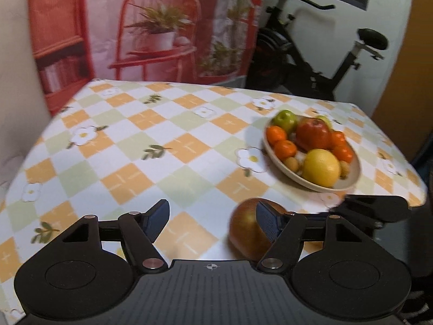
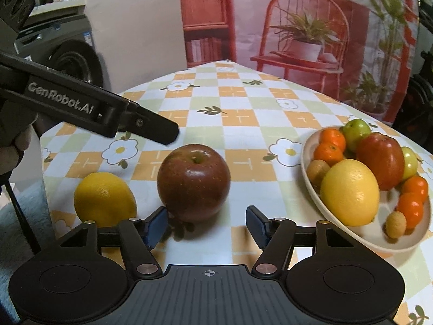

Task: Organize fruits
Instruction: 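Close the right tool on the red apple while the left tool clamps it too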

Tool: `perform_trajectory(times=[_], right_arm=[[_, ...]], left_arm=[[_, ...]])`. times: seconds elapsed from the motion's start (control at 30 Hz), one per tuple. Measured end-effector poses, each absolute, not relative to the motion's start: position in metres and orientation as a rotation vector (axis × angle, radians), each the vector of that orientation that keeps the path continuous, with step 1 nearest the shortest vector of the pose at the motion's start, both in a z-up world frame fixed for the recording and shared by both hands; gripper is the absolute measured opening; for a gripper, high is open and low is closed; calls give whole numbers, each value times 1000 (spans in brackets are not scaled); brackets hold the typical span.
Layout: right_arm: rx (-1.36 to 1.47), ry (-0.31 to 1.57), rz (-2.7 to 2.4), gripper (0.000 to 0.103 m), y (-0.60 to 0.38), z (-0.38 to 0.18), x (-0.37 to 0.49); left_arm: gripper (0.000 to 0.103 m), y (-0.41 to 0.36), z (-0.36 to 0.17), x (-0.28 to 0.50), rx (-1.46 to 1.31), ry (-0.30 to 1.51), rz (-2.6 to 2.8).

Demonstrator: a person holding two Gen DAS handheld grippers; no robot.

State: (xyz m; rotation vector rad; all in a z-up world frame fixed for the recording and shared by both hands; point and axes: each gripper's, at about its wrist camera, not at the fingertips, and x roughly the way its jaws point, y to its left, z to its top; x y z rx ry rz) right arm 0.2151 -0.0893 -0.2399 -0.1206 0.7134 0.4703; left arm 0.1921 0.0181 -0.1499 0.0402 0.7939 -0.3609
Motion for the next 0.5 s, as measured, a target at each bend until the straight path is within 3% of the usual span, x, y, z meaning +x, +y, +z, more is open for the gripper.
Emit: perform_trajectory(times=[0.13, 0.5], right_arm=[[-120, 714, 489, 55, -88, -241, 217], [-116, 700, 517, 54, -85, -241, 223]], left_arm=[[57, 15, -159, 200, -5, 852, -431], [52, 11, -175, 218, -134, 964, -549]])
